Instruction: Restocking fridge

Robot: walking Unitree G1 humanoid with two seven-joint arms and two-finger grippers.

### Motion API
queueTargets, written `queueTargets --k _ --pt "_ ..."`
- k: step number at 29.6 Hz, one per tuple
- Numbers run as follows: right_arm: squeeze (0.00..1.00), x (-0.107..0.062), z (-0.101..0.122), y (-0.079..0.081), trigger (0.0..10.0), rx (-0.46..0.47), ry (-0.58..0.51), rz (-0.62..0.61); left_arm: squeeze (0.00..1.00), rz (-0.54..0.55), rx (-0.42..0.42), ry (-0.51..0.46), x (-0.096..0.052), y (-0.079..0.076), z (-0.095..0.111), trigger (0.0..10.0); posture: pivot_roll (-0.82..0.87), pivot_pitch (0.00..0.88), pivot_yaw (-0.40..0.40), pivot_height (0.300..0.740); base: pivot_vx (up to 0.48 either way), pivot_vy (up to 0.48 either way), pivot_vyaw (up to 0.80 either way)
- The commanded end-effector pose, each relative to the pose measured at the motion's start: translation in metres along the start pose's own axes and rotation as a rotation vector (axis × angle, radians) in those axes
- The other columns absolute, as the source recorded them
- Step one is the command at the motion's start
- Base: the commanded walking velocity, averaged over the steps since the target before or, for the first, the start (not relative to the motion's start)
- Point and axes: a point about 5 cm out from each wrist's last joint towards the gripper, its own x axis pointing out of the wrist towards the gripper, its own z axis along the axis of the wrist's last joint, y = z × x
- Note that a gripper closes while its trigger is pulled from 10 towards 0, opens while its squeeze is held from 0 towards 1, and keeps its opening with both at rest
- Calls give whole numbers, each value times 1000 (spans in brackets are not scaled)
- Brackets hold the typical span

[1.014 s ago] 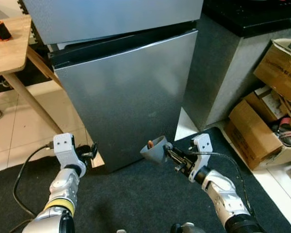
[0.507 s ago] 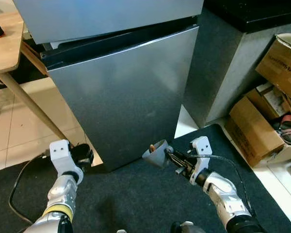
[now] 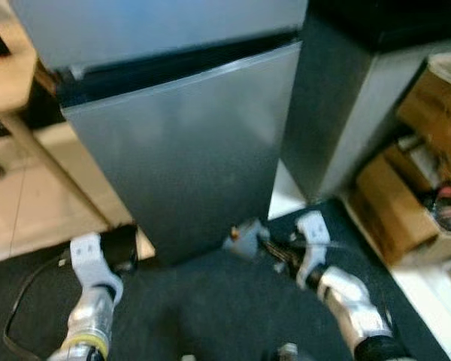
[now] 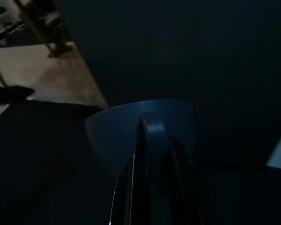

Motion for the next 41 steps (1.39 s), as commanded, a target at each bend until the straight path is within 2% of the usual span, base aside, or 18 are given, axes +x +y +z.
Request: queueTargets --k 1,4,7,11,13,15,18,22,23,24,26,30,32,36,37,39,40,41 --pt "0 1 -5 8 10000 7 9 23 0 100 -22 -49 -3 27 15 10000 -55 171 13 740 0 0 0" --pt "0 0 -6 8 10000 -2 15 29 0 133 -47 -104 -1 35 31 10000 -55 170 11 740 0 0 0" --pt "0 0 -6 8 10000 -3 7 38 0 154 -59 -206 3 41 61 10000 -55 170 11 740 0 0 0" --pt "0 -1 -4 8 10000 5 -7 58 0 159 -65 -259 5 43 77 10000 -54 169 10 740 0 0 0" --pt "0 -2 -4 8 10000 -5 -5 65 0 166 -71 -345 6 44 102 10000 -56 166 9 740 0 0 800" --pt "0 -2 -4 8 10000 -9 -2 65 0 168 -73 -364 6 45 108 10000 -56 166 9 740 0 0 800" --pt "0 -2 -5 8 10000 -4 1 61 0 136 -54 -493 6 41 145 10000 -57 165 8 740 0 0 800" --pt "0 -2 -5 8 10000 -4 2 60 0 123 -47 -528 5 39 155 10000 -57 165 8 740 0 0 800" --pt "0 -3 -5 7 10000 -6 3 57 0 104 -44 -572 5 35 167 10000 -56 167 6 740 0 0 481" --pt "0 -3 -5 7 10000 -5 3 54 0 20 2 -682 2 19 196 10000 -56 168 6 740 0 0 0" --pt "0 -3 -5 7 10000 -5 3 54 0 20 2 -682 2 19 196 10000 -56 168 6 740 0 0 0" --pt "0 -2 -5 7 10000 0 1 59 0 -131 114 -811 -5 -13 230 10000 -57 168 6 740 0 0 0" --pt "0 -2 -5 8 10000 -8 1 65 0 -268 211 -861 -11 -38 246 10000 -57 167 6 740 0 0 0" --pt "0 -2 -5 8 10000 -15 1 70 0 -319 242 -875 -13 -47 251 10000 -57 167 6 740 0 0 0" --pt "0 -2 -4 8 10000 -14 -5 66 0 -408 310 -890 -18 -61 257 10000 -60 167 9 740 0 0 800" --pt "0 -2 -4 8 10000 -14 -5 66 0 -408 310 -890 -18 -61 257 10000 -60 167 9 740 0 0 800" --pt "0 -3 -3 7 10000 -12 -9 61 0 -487 382 -901 -22 -75 262 10000 -60 167 9 740 0 0 800" --pt "0 -3 -3 7 10000 -12 -9 61 0 -487 382 -901 -22 -75 262 10000 -60 167 9 740 0 0 800"
